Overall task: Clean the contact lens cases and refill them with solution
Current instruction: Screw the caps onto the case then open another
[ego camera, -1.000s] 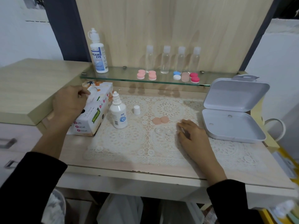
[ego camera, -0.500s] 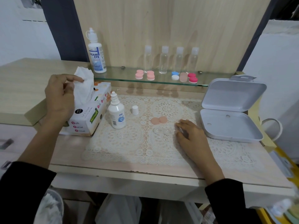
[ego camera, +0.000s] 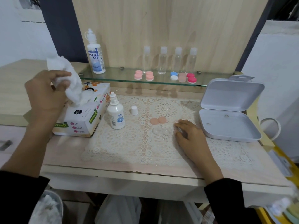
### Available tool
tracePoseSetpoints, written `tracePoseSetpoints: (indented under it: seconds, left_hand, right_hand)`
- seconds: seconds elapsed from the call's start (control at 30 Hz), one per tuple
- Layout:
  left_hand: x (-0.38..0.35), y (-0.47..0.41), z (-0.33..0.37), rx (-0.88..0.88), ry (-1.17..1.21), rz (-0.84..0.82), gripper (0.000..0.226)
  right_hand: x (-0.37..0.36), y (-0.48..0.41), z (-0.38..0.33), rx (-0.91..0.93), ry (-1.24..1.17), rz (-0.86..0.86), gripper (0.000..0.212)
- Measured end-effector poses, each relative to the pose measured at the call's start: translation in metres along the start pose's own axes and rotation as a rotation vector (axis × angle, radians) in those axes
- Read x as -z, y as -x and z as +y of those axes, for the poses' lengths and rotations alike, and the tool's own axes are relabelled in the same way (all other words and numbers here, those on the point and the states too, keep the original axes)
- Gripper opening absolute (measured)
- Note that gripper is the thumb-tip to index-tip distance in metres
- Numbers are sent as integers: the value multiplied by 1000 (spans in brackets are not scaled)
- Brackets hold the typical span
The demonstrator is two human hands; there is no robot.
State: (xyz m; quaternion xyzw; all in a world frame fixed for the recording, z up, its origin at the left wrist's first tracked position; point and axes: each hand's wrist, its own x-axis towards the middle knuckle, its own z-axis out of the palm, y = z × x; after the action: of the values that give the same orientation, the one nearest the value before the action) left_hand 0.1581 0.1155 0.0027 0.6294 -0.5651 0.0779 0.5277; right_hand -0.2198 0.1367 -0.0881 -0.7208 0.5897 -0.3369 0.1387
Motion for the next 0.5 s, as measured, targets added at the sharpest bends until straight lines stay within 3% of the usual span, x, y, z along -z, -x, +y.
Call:
tracePoseSetpoints:
  seconds: [0.33,0.5]
  left_hand:
    - [-6,26,45,-47,250,129,34]
    - [-6,43,71,-180,384,134,21]
  right_hand:
    - [-1,-1,0,7,1,1,34]
    - [-1,-1,1,9,3,-1,34]
